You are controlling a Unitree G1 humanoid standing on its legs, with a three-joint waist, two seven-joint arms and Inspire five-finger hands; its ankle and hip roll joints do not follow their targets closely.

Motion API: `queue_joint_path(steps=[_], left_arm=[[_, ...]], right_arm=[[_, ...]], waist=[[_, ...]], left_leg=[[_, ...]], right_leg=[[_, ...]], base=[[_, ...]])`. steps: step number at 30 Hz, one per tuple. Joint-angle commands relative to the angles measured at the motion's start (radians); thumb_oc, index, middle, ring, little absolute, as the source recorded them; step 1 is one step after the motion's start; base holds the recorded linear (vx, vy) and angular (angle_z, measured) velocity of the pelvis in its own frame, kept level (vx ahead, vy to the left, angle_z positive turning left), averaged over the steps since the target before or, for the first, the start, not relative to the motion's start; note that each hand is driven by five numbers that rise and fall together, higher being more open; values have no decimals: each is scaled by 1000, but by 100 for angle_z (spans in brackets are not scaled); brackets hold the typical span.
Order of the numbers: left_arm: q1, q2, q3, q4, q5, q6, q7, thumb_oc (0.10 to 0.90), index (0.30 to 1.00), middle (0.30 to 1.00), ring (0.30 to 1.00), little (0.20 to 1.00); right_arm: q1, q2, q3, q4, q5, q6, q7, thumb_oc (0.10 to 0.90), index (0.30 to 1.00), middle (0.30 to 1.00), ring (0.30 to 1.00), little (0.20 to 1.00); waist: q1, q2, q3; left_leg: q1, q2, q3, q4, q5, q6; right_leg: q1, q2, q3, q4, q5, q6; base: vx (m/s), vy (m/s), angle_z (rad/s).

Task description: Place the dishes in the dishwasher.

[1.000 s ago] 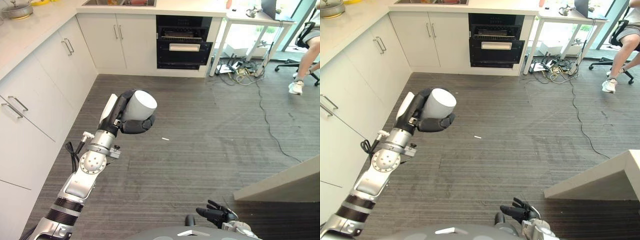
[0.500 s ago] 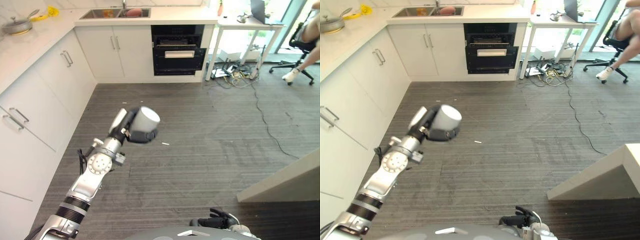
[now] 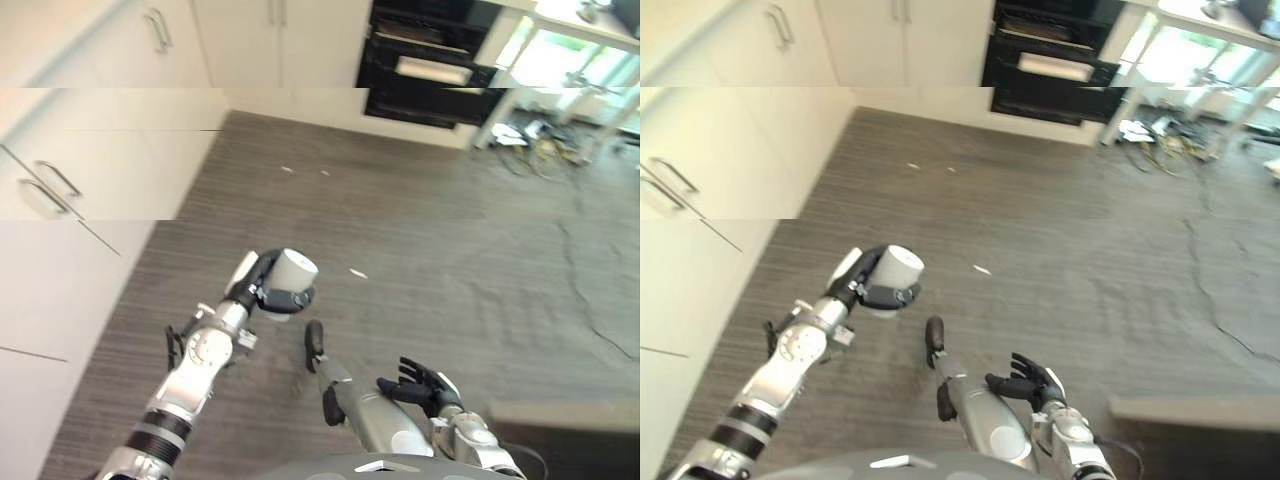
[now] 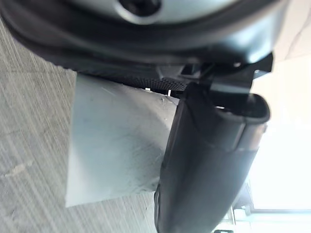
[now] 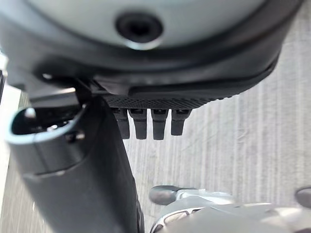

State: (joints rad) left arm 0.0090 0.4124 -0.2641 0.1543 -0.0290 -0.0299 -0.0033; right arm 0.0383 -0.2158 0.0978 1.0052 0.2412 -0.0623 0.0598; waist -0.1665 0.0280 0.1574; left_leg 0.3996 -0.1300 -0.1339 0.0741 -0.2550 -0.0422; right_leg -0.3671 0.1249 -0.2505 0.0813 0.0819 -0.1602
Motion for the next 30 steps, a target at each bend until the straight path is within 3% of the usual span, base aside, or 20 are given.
queue_joint_path(steps=[1, 3, 4, 5, 6, 7, 9, 11, 12, 13, 15, 16, 17, 19, 22, 25, 26, 27, 28, 30], left_arm=[[-106, 77, 72, -176, 0, -136, 42, 400, 300, 300, 300, 300], [-103, 101, 88, -194, 8, -128, 46, 400, 300, 300, 300, 300], [-98, 114, 98, -208, 15, -129, 48, 400, 300, 300, 300, 300], [-95, 129, 109, -220, 23, -128, 53, 400, 300, 300, 300, 300], [-96, 142, 111, -218, 36, -134, 74, 400, 300, 300, 300, 300], [-95, 147, 109, -221, 41, -128, 77, 400, 300, 300, 300, 300], [-106, 156, 111, -239, 50, -135, 81, 400, 300, 300, 300, 300], [-114, 161, 110, -238, 67, -140, 99, 400, 300, 300, 300, 300], [-114, 162, 110, -238, 67, -140, 99, 400, 300, 300, 300, 300], [-112, 173, 103, -257, 86, -145, 106, 400, 300, 300, 300, 300], [-119, 174, 97, -261, 85, -147, 102, 400, 300, 300, 300, 300], [-117, 175, 97, -284, 81, -143, 87, 400, 300, 300, 300, 300], [-117, 175, 96, -285, 81, -142, 86, 400, 300, 300, 300, 300], [-130, 188, 96, -284, 90, -140, 86, 400, 300, 300, 300, 300], [-133, 197, 113, -268, 113, -130, 95, 400, 300, 300, 300, 300], [-93, 189, 153, -278, 131, -145, 95, 400, 300, 300, 300, 300], [-93, 189, 153, -278, 131, -145, 95, 400, 300, 300, 300, 300], [-100, 183, 166, -271, 154, -155, 119, 400, 300, 300, 300, 300], [-102, 174, 176, -266, 167, -152, 136, 400, 300, 300, 300, 300], [-109, 150, 184, -260, 186, -159, 160, 400, 300, 300, 300, 300]], right_arm=[[36, -84, 25, 104, -15, 26, -15, 800, 900, 900, 900, 900], [33, -108, 7, 96, 12, 19, -32, 800, 900, 900, 900, 900], [29, -118, -4, 76, 27, 13, -40, 800, 900, 900, 900, 900], [18, -133, -13, 58, 38, 6, -54, 800, 900, 900, 900, 900], [8, -152, -25, 33, 48, 5, -77, 800, 900, 900, 900, 900], [-2, -161, -32, 19, 54, 0, -89, 800, 900, 900, 900, 900], [-7, -164, -54, -21, 76, -13, -98, 800, 900, 900, 900, 900], [-13, -180, -45, -69, 60, -26, -104, 800, 900, 900, 900, 900], [-13, -180, -45, -69, 60, -26, -104, 800, 900, 900, 900, 900], [-17, -192, -28, -118, 23, -27, -111, 800, 900, 900, 900, 900], [0, -185, -38, -146, 21, -32, -108, 800, 900, 900, 900, 900], [16, -182, -47, -183, -2, -30, -106, 800, 900, 900, 900, 900], [17, -182, -47, -184, -3, -29, -106, 800, 900, 900, 900, 900], [12, -176, -42, -238, -25, -29, -104, 800, 900, 900, 900, 900], [-5, -165, -22, -299, -73, -31, -111, 800, 900, 900, 900, 900], [4, -184, -10, -391, -107, -39, -94, 800, 900, 900, 900, 900], [4, -184, -10, -391, -107, -39, -94, 800, 900, 900, 900, 900], [-3, -199, -2, -457, -130, -48, -96, 800, 900, 900, 900, 900], [-9, -208, 0, -504, -150, -53, -101, 800, 900, 900, 900, 900], [-7, -240, 0, -629, -187, -68, -107, 800, 900, 900, 900, 900]], waist=[[-63, 24, -62], [-62, 20, -43], [-53, 10, -34], [-35, -8, -22], [-19, -31, -10], [4, -41, -11], [24, -51, -15], [46, -46, -15], [48, -48, -14], [79, -35, -39], [80, -39, -52], [79, -37, -69], [83, -39, -73], [65, -40, -45], [61, -16, -29], [31, -8, -33], [31, -8, -33], [20, -14, -36], [23, -9, -29], [15, -12, -30]], left_leg=[[-77, 107, 16, 129, 206, -70], [-220, 115, 68, 450, 364, -130], [-291, 128, 99, 572, 391, -125], [-360, 125, 114, 710, 393, -107], [-438, 132, 163, 784, 327, -62], [-530, 108, 182, 762, 263, -28], [-575, 159, 220, 540, 217, -11], [-587, 201, 230, 161, 260, -13], [-581, 199, 232, 152, 265, -13], [-586, 175, 118, -50, 325, -32], [-583, 168, 124, -27, 338, -36], [-548, 146, 141, -6, 301, 0], [-547, 145, 145, -8, 294, -1], [-477, 142, 185, -10, 248, 38], [-372, 154, 265, -20, 181, 69], [-267, 155, 298, -63, 149, 49], [-267, 155, 298, -63, 149, 49], [-215, 158, 309, -78, 118, 28], [-193, 171, 327, -76, 109, 15], [-157, 182, 344, -61, 104, -2]], right_leg=[[110, -97, 181, 9, -9, 244], [173, -98, 208, 48, -62, 192], [205, -92, 228, 52, -92, 169], [246, -92, 259, 49, -109, 152], [291, -100, 286, 30, -119, 146], [334, -105, 313, 11, -125, 153], [404, -133, 349, -14, -145, 176], [472, -152, 377, -44, -178, 200], [473, -154, 379, -45, -178, 200], [550, -161, 456, -38, -201, 209], [579, -175, 475, -12, -199, 219], [538, -214, 471, 132, -123, 250], [536, -217, 473, 136, -129, 249], [414, -245, 441, 387, 4, 276], [296, -319, 241, 487, -33, 262], [213, -270, 118, 271, -138, 258], [213, -270, 118, 271, -138, 258], [195, -267, 52, 38, -98, 283], [188, -271, -4, -26, -82, 297], [165, -265, -29, -46, -64, 304]], base=[[631, -194, 91], [583, -235, 102], [556, -307, 47], [523, -340, 2], [570, -298, -33], [667, -209, -70], [695, -42, -131], [588, 58, -136], [952, 147, -88], [723, 114, -64], [841, 140, -123], [686, 134, -191], [594, 156, -172], [386, 116, -112], [449, 155, -103], [426, -18, -115], [479, -160, -81], [434, -170, -44], [606, -228, -46], [376, -155, 5]])
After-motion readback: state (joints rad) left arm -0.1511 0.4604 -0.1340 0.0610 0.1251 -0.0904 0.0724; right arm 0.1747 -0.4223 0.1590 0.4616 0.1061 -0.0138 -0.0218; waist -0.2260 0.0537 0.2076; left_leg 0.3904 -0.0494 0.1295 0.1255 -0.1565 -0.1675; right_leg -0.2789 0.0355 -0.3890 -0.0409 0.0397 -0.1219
